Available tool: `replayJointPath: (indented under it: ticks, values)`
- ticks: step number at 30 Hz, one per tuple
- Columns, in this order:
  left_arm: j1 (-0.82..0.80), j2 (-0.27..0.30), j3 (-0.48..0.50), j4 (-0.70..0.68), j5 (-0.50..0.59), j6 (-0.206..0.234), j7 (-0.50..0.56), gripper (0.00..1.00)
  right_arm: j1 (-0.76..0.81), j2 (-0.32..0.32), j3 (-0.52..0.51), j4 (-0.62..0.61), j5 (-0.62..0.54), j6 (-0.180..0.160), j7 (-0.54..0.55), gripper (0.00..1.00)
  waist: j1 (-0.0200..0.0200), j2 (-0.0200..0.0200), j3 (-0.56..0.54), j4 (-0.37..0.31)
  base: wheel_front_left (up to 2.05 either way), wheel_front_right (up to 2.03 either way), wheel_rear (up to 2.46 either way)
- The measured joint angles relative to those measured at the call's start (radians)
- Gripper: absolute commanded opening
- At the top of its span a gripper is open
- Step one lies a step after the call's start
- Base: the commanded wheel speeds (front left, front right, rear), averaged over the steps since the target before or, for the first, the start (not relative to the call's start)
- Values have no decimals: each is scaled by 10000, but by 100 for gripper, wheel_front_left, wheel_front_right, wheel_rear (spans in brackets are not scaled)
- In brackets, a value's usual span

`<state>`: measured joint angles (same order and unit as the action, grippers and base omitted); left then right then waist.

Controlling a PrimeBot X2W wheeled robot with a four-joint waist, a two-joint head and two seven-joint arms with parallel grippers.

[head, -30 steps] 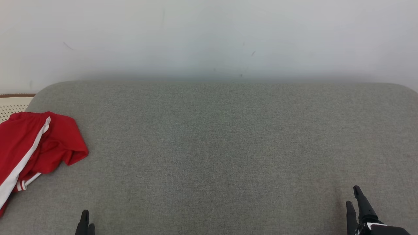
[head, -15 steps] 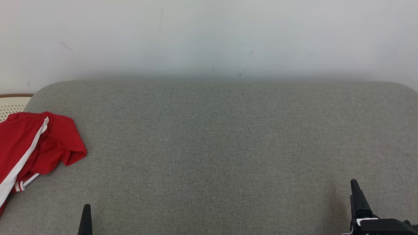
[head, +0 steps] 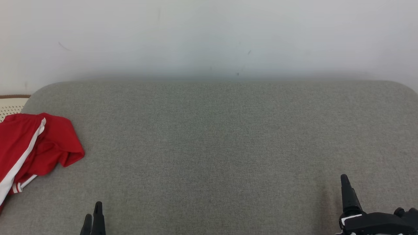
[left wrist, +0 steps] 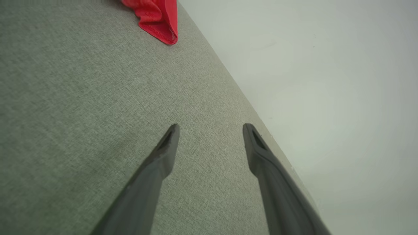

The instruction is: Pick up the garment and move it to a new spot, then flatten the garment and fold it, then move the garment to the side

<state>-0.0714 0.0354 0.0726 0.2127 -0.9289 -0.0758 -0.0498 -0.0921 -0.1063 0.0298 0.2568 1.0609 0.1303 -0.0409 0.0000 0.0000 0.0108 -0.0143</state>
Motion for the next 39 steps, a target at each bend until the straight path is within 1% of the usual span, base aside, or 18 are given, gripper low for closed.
replayJointPath:
  ticks: [6,10,12,19,21,26,27,34,39]
  values:
    - [40,38,-123,-144,1049,320,-209,100,-10,-46,65,59,-1043,0,-215,100,0,0,-4,-40,0,0,0]
    - [44,113,-194,-165,1590,460,-324,100,-11,-63,127,31,-1707,0,-332,100,0,0,2,-62,0,0,0]
    - [46,130,-205,-169,1841,608,-397,100,-12,-82,232,21,-2011,0,-403,100,0,0,10,-74,0,0,0]
    - [57,251,-447,-190,2863,970,-587,100,-33,-224,646,8,-2869,0,-625,100,0,0,25,-112,0,0,0]
    - [56,320,-491,-192,3166,1141,-673,100,-86,-272,834,-2,-3177,0,-715,100,0,0,34,-134,0,0,0]
    - [56,389,-564,-201,3622,1315,-805,100,-215,-299,976,0,-3601,0,-836,100,0,0,42,-182,0,0,0]
    - [56,401,-589,-209,3781,1392,-846,100,-213,-318,1041,25,-3843,0,-884,100,0,0,36,-198,0,0,0]
    - [63,416,-681,-209,4456,1494,-1024,100,-213,-433,1317,136,-4556,0,-1085,100,0,0,16,-202,0,0,0]
    - [63,479,-690,-199,4976,1563,-1158,100,-212,-456,1294,180,-5102,0,-1193,100,0,0,12,-188,0,0,0]
